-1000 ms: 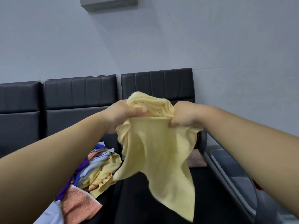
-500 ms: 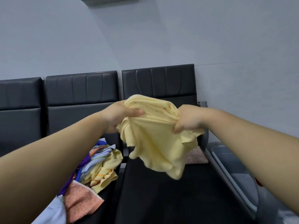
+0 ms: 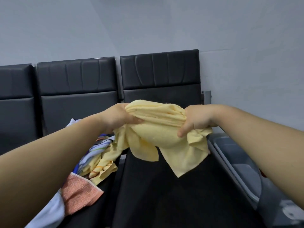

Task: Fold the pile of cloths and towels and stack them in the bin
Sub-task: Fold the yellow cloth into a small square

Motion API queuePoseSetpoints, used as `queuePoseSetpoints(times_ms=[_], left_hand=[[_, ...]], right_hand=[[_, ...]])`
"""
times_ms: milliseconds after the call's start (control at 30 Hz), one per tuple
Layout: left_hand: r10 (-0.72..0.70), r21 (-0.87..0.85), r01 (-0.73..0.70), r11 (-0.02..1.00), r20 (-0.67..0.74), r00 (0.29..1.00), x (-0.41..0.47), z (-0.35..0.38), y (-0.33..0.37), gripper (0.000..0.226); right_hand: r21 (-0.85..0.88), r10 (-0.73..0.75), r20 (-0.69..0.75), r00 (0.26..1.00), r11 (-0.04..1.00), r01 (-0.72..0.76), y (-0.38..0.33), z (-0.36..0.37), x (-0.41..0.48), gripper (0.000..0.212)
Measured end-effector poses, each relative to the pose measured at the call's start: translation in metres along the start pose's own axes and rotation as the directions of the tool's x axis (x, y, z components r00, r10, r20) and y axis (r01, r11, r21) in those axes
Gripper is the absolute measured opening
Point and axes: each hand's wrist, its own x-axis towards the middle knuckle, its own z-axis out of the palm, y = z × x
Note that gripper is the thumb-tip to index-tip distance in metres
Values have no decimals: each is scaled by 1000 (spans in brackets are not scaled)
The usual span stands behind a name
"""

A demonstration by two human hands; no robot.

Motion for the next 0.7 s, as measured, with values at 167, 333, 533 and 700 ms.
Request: queuePoseSetpoints(times_ms=[167, 333, 533, 700], left_hand=[[-116, 627, 73, 776, 28, 993, 21, 12, -24, 36], [-16, 820, 139, 555, -157, 988, 48, 20, -47, 27], [106, 846, 163, 507, -249, 963, 47, 17, -50, 8], [-102, 862, 113, 494, -72, 992, 24, 26, -64, 20]], right_hand=[[-210, 82, -54, 995, 973, -91, 11, 20, 28, 38], [-300, -17, -348, 937, 949, -94, 30, 48, 85, 9], [-414, -142, -564, 813, 901, -130, 30, 51, 98, 11], [-326, -162, -396, 904, 945, 26, 40, 83, 77, 6]])
